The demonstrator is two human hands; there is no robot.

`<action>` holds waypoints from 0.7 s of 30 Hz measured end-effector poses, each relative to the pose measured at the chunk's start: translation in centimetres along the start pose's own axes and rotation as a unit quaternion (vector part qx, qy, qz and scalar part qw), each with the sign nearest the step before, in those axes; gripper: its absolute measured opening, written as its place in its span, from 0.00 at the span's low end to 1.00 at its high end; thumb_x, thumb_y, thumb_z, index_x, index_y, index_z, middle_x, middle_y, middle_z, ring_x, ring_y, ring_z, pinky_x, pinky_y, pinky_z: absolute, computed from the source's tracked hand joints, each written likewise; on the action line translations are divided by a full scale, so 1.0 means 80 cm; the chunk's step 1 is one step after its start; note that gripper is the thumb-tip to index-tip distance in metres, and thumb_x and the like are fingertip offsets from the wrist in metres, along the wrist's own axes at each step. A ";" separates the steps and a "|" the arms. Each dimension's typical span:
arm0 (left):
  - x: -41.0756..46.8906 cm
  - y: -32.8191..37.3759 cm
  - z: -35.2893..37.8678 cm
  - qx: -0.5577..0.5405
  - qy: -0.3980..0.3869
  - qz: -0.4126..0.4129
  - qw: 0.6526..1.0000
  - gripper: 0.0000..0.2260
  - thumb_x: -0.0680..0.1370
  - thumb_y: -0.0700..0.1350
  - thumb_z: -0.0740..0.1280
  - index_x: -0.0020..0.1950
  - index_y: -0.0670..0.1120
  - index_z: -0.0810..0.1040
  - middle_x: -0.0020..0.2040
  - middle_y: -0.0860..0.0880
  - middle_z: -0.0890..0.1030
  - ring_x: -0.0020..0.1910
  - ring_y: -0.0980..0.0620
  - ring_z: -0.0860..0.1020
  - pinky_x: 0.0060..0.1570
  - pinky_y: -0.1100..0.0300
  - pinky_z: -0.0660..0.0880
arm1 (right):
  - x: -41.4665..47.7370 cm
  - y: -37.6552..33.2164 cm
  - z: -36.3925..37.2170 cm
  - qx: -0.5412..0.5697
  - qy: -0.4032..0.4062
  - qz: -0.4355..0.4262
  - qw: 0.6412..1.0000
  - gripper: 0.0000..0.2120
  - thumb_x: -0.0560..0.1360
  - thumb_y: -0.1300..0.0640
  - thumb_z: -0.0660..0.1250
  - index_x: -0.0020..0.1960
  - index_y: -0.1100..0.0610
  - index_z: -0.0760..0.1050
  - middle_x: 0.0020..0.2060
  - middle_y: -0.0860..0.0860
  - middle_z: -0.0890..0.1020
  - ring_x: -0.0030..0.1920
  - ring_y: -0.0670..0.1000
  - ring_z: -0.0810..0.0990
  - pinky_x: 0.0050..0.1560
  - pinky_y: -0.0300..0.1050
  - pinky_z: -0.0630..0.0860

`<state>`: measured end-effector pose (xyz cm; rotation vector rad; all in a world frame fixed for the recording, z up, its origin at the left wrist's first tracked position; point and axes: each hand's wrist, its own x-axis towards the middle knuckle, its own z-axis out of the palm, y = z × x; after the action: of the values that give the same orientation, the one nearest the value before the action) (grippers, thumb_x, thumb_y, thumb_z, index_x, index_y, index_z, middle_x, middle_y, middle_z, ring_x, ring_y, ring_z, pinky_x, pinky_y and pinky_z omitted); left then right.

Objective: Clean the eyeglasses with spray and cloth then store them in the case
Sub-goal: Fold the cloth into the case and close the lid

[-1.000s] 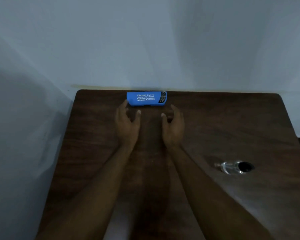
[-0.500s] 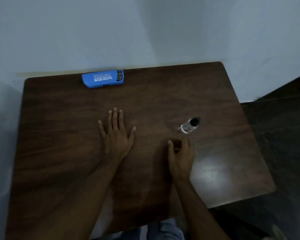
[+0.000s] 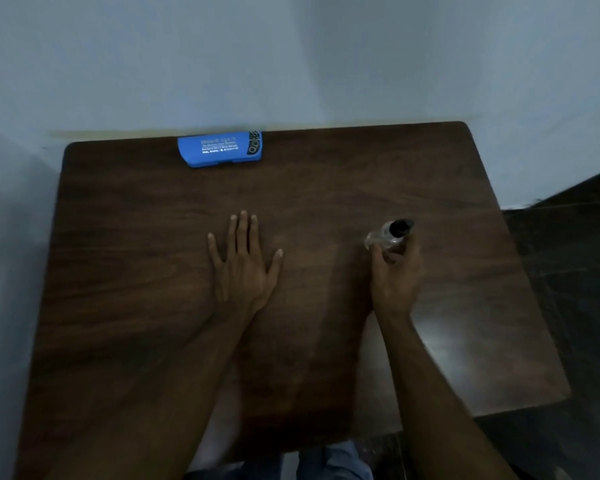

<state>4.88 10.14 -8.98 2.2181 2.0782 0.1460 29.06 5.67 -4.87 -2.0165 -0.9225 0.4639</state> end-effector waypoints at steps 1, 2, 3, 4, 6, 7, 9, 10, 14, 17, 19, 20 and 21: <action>0.000 -0.001 0.000 0.003 -0.002 -0.001 1.000 0.36 0.83 0.66 0.50 0.84 0.44 0.55 0.85 0.45 0.55 0.85 0.47 0.51 0.79 0.32 0.48 | 0.010 -0.009 0.013 0.011 -0.014 -0.014 1.000 0.26 0.75 0.39 0.72 0.68 0.50 0.75 0.56 0.49 0.83 0.54 0.56 0.84 0.56 0.60 0.81; 0.001 0.000 -0.001 0.006 -0.005 -0.003 1.000 0.36 0.83 0.66 0.50 0.84 0.44 0.54 0.85 0.45 0.55 0.85 0.47 0.50 0.79 0.32 0.48 | 0.021 -0.021 0.028 0.015 -0.032 -0.033 0.999 0.27 0.75 0.39 0.72 0.69 0.51 0.75 0.57 0.50 0.83 0.55 0.56 0.84 0.56 0.60 0.81; 0.001 0.000 -0.001 0.008 -0.004 -0.005 1.000 0.36 0.83 0.66 0.50 0.84 0.45 0.54 0.85 0.45 0.54 0.85 0.47 0.50 0.79 0.32 0.48 | 0.034 -0.035 0.046 0.018 -0.052 -0.057 0.997 0.28 0.75 0.40 0.72 0.69 0.53 0.74 0.58 0.51 0.83 0.56 0.57 0.83 0.56 0.61 0.81; 0.002 0.000 -0.002 0.008 -0.003 -0.007 1.000 0.36 0.83 0.66 0.51 0.84 0.45 0.55 0.85 0.46 0.55 0.85 0.48 0.50 0.79 0.32 0.48 | 0.047 -0.053 0.064 0.019 -0.070 -0.079 0.994 0.28 0.75 0.41 0.72 0.69 0.54 0.74 0.59 0.52 0.83 0.56 0.57 0.83 0.56 0.60 0.81; 0.003 0.001 -0.002 0.009 0.004 -0.010 1.000 0.36 0.82 0.65 0.52 0.84 0.45 0.56 0.85 0.46 0.56 0.85 0.48 0.51 0.79 0.33 0.49 | 0.072 -0.089 0.100 0.025 -0.101 -0.118 0.987 0.25 0.76 0.47 0.73 0.69 0.55 0.74 0.59 0.53 0.83 0.57 0.56 0.82 0.54 0.53 0.80; 0.004 0.001 -0.001 0.010 0.005 -0.012 1.000 0.36 0.82 0.65 0.53 0.84 0.45 0.56 0.85 0.46 0.56 0.85 0.48 0.52 0.79 0.33 0.49 | 0.084 -0.105 0.117 0.023 -0.115 -0.132 0.984 0.23 0.76 0.51 0.73 0.68 0.56 0.74 0.58 0.53 0.84 0.56 0.55 0.83 0.52 0.49 0.79; 0.005 0.001 0.000 0.010 0.001 -0.015 1.000 0.36 0.82 0.66 0.53 0.84 0.46 0.56 0.85 0.47 0.55 0.85 0.49 0.51 0.79 0.33 0.49 | 0.107 -0.132 0.147 0.015 -0.139 -0.141 0.980 0.18 0.77 0.56 0.71 0.66 0.59 0.75 0.55 0.54 0.85 0.51 0.53 0.83 0.45 0.45 0.77; 0.005 0.001 0.000 0.008 -0.001 -0.015 1.000 0.37 0.82 0.66 0.53 0.84 0.46 0.56 0.85 0.47 0.55 0.85 0.49 0.51 0.79 0.34 0.49 | 0.117 -0.140 0.160 0.012 -0.148 -0.141 0.979 0.16 0.78 0.57 0.70 0.64 0.60 0.76 0.53 0.54 0.85 0.48 0.53 0.83 0.42 0.44 0.76; 0.006 0.000 -0.001 0.003 0.004 -0.016 1.000 0.36 0.82 0.66 0.53 0.85 0.46 0.56 0.85 0.47 0.55 0.85 0.49 0.50 0.79 0.34 0.49 | 0.146 -0.150 0.201 -0.009 -0.164 -0.152 0.975 0.11 0.79 0.61 0.66 0.60 0.64 0.74 0.49 0.58 0.83 0.47 0.57 0.81 0.38 0.44 0.68; 0.005 0.000 -0.002 0.001 0.006 -0.014 1.000 0.36 0.82 0.66 0.52 0.85 0.46 0.55 0.86 0.47 0.55 0.85 0.50 0.50 0.79 0.35 0.49 | 0.160 -0.150 0.219 -0.030 -0.174 -0.157 0.972 0.12 0.81 0.62 0.65 0.63 0.64 0.73 0.52 0.60 0.83 0.50 0.59 0.82 0.42 0.44 0.70; 0.005 0.001 -0.001 -0.002 0.005 -0.016 1.000 0.36 0.82 0.66 0.53 0.85 0.47 0.55 0.86 0.47 0.55 0.85 0.50 0.50 0.79 0.35 0.49 | 0.166 -0.150 0.229 -0.031 -0.186 -0.158 0.969 0.12 0.81 0.62 0.64 0.64 0.64 0.73 0.53 0.60 0.83 0.51 0.60 0.82 0.43 0.44 0.70; 0.005 0.001 -0.003 -0.001 0.006 -0.018 1.000 0.36 0.82 0.66 0.53 0.85 0.47 0.55 0.86 0.48 0.55 0.85 0.50 0.50 0.79 0.35 0.49 | 0.167 -0.152 0.231 -0.036 -0.188 -0.160 0.968 0.13 0.81 0.62 0.64 0.64 0.64 0.73 0.54 0.61 0.83 0.52 0.61 0.82 0.43 0.44 0.70; 0.005 0.002 -0.003 0.000 0.006 -0.017 1.000 0.36 0.82 0.66 0.53 0.85 0.47 0.55 0.85 0.48 0.55 0.85 0.50 0.50 0.79 0.35 0.49 | 0.169 -0.151 0.235 -0.041 -0.188 -0.164 0.967 0.13 0.80 0.62 0.64 0.64 0.64 0.73 0.54 0.61 0.83 0.53 0.62 0.81 0.44 0.45 0.71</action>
<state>5.00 10.50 -8.75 2.1863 2.1204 0.1587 21.17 30.57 -5.53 -1.8286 -1.5014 0.6424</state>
